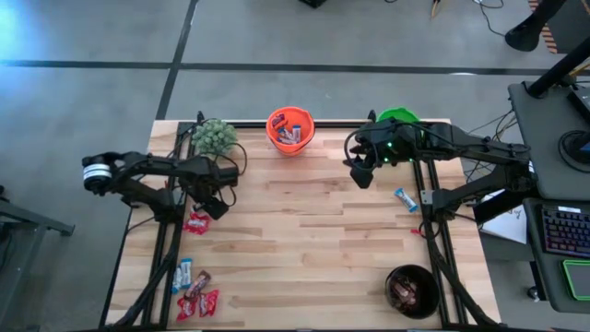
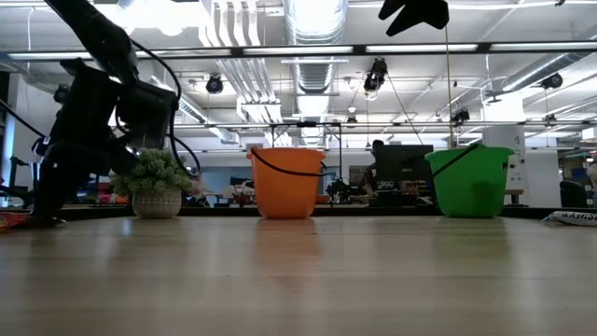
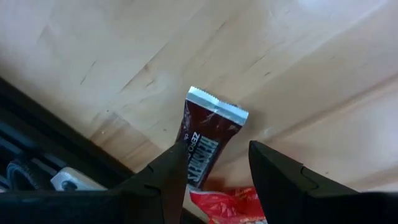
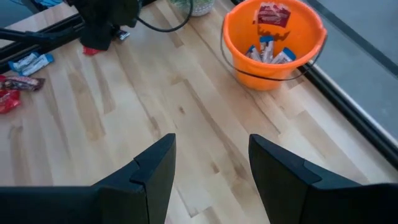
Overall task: Organize candy in baskets
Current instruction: Put the brown chocolate bar into the black bucket
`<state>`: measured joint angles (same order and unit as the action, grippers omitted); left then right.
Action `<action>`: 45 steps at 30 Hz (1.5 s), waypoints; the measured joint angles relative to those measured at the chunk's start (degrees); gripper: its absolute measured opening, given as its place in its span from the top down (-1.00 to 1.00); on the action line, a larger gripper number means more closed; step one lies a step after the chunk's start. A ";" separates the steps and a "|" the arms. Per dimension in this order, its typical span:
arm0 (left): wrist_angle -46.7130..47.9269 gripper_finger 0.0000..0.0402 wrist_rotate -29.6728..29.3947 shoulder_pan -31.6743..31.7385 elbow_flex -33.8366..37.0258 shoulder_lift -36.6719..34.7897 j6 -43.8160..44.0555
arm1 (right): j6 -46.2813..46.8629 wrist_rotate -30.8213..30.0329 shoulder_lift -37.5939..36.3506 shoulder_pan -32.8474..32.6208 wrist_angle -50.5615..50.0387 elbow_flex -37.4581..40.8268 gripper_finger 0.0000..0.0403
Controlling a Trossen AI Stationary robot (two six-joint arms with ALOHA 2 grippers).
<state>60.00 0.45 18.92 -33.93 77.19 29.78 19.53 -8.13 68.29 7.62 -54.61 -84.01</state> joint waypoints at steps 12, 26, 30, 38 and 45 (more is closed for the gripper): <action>-0.18 0.24 -0.04 0.02 -0.07 6.52 -0.75 | 0.00 2.35 0.00 -0.11 0.02 0.00 0.06; -1.02 0.94 -0.07 -0.02 -0.15 6.26 -2.10 | -0.02 2.30 0.00 -0.11 0.04 0.00 0.06; -0.99 0.95 -0.91 -0.03 -0.22 5.49 -2.13 | -0.02 2.20 0.00 -0.11 0.07 0.00 0.06; 0.92 0.99 -2.20 -0.15 -4.79 1.70 -3.76 | -0.02 2.17 0.00 -0.11 0.17 0.00 0.06; 5.88 0.99 -1.57 -0.20 -13.09 -0.98 -5.19 | -0.02 2.16 0.00 -0.11 1.37 0.00 0.06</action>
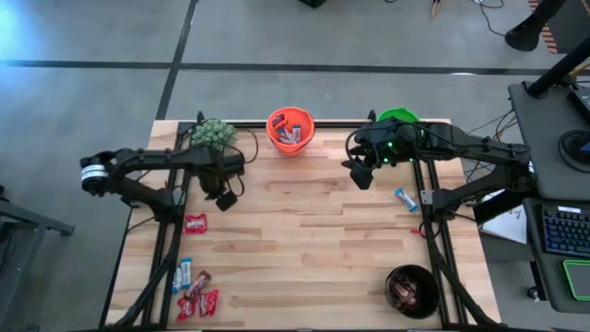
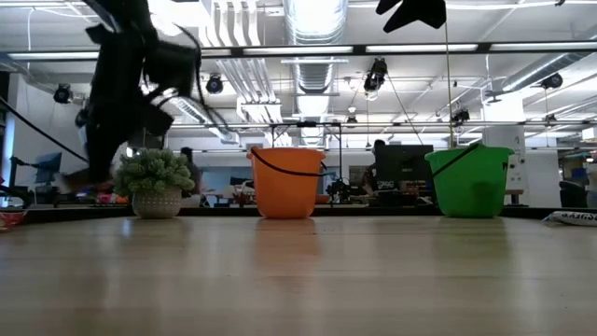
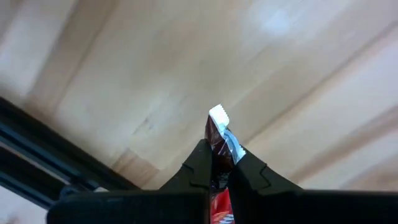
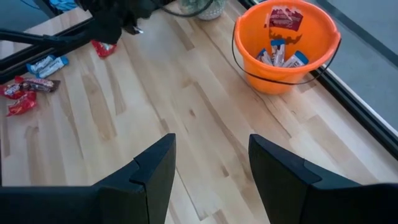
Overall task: Organize candy in baskets
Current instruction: Put the brown chocolate bar into the black bucket
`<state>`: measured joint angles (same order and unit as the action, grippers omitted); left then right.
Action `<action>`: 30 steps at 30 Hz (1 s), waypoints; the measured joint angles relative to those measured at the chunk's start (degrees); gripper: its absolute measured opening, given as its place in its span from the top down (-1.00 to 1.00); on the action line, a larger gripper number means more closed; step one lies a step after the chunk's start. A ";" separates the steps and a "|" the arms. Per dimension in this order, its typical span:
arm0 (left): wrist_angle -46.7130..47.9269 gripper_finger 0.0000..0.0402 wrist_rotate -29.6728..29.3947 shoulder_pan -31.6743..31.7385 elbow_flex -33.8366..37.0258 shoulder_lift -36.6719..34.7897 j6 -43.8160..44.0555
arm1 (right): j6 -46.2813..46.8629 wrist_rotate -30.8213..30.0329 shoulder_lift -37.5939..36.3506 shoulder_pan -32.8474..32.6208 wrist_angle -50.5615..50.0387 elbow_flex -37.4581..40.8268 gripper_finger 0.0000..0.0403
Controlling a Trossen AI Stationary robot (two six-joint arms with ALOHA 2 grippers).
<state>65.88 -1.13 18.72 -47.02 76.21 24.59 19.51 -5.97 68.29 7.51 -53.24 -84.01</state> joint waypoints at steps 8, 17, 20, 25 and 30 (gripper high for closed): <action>0.54 0.99 -0.73 -0.18 -13.05 -1.69 -3.66 | -0.15 0.02 0.00 0.00 0.94 0.00 0.06; 0.13 0.99 -3.05 -0.32 -26.16 -0.59 -8.94 | -0.17 0.01 -0.02 0.00 3.09 0.00 0.06; -0.90 0.99 -3.93 -0.31 -29.08 -0.49 -10.45 | -0.17 -0.01 -0.02 0.00 3.09 0.00 0.06; -5.82 0.99 -3.95 -0.33 -30.81 -0.51 -12.03 | -0.26 -0.01 -0.02 0.00 3.06 0.00 0.06; -13.46 0.99 -2.36 -0.69 -30.85 -0.51 -12.36 | -2.80 -0.03 -0.02 0.00 3.20 0.00 0.06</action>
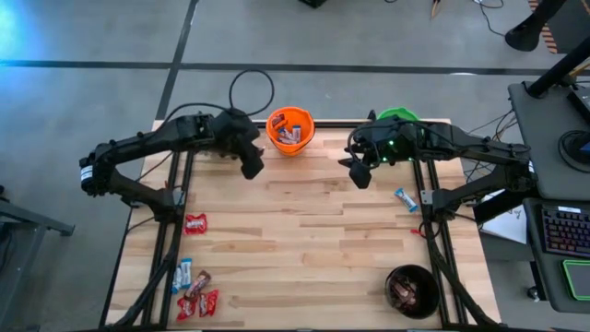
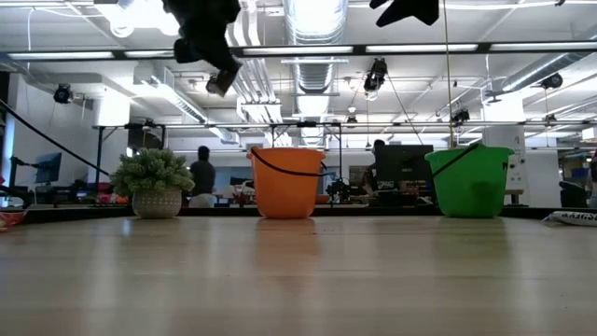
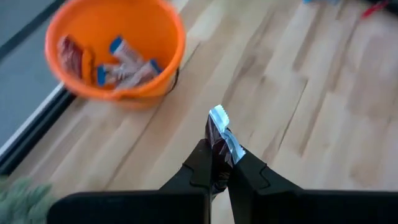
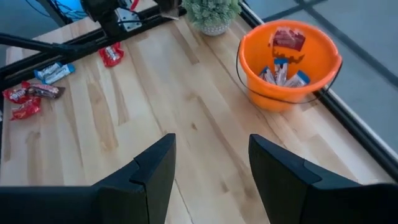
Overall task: Organize candy in baskets
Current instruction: Put the brown chocolate bar into the black bucket
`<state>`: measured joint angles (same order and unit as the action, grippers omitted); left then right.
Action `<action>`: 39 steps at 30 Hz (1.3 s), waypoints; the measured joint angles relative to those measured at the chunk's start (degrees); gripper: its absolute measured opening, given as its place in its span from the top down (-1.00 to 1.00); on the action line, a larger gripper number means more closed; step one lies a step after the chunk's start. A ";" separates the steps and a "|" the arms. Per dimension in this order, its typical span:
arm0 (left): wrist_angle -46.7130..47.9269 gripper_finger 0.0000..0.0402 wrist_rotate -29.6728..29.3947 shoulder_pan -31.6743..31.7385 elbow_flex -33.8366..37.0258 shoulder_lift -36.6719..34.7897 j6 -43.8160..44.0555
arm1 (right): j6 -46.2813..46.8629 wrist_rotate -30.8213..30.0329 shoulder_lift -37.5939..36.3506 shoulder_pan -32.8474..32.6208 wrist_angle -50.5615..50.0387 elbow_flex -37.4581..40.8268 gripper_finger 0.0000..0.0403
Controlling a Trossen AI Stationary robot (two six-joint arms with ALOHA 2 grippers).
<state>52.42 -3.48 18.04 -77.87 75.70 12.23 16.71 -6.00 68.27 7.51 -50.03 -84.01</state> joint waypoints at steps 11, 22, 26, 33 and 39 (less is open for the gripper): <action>-17.42 0.99 10.99 -0.69 -0.15 0.00 0.04 | -8.88 -3.50 0.00 0.02 6.21 0.02 0.06; -36.16 0.99 16.58 -1.11 -0.22 0.07 0.34 | -15.31 0.35 0.00 0.02 10.38 0.02 0.06; -39.42 0.99 18.37 -1.19 -0.22 0.11 0.52 | -17.09 0.48 0.04 0.00 10.62 0.02 0.06; -45.62 0.99 22.31 -1.52 -0.22 0.11 0.46 | -17.31 4.03 0.13 0.02 15.76 0.02 0.06; -48.62 0.99 22.55 -1.52 -0.22 0.19 0.28 | -16.36 6.10 0.13 0.00 20.40 0.02 0.06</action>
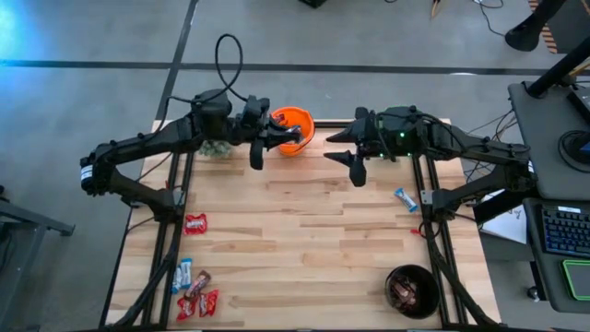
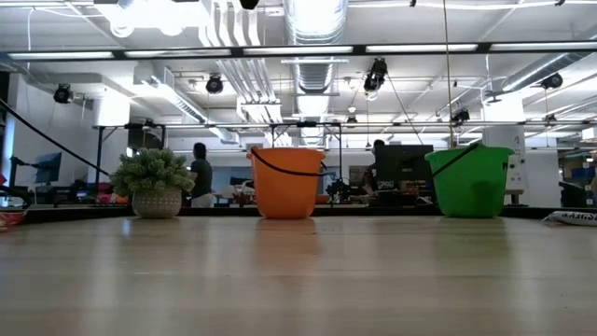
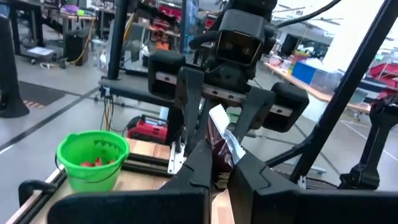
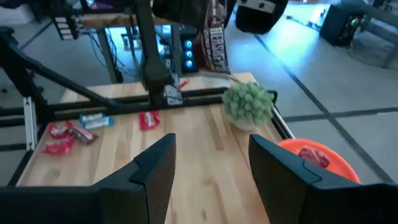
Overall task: Organize candy in baskets
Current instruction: Put the brown chocolate bar into the black bucket
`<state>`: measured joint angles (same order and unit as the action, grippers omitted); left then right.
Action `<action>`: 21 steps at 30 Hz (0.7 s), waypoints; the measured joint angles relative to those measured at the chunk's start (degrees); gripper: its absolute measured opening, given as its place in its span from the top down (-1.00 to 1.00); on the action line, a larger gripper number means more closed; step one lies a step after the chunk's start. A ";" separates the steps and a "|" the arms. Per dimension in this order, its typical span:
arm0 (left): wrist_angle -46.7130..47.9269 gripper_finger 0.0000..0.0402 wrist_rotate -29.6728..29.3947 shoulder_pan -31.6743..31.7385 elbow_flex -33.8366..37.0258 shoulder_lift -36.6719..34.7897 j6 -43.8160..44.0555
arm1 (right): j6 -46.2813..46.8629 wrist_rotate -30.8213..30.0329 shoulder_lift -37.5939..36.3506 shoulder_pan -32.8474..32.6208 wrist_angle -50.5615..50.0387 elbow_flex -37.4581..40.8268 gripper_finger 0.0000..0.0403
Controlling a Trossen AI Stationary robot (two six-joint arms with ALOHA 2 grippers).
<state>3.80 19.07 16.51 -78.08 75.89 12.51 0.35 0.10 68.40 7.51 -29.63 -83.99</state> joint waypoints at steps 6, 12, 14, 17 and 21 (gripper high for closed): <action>-5.77 0.99 5.76 -0.37 -0.01 3.10 1.55 | -0.21 0.85 0.04 0.02 3.12 0.00 0.06; -11.27 0.99 8.69 -0.33 -0.02 6.79 3.23 | -0.32 1.40 0.04 0.01 3.38 0.00 0.06; -12.03 0.99 11.98 -0.37 -0.64 8.04 3.66 | -0.36 1.90 0.30 0.00 3.39 0.00 0.06; -12.04 0.99 14.93 -0.50 -3.32 10.41 3.66 | 0.05 2.93 0.97 0.02 3.29 0.00 0.06; -10.45 0.99 16.93 -0.44 -8.96 13.85 3.08 | 0.20 3.13 1.88 0.00 3.32 -0.02 0.06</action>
<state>-6.65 36.00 16.08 -87.04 89.74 15.60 0.55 3.23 70.28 7.51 -26.31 -84.01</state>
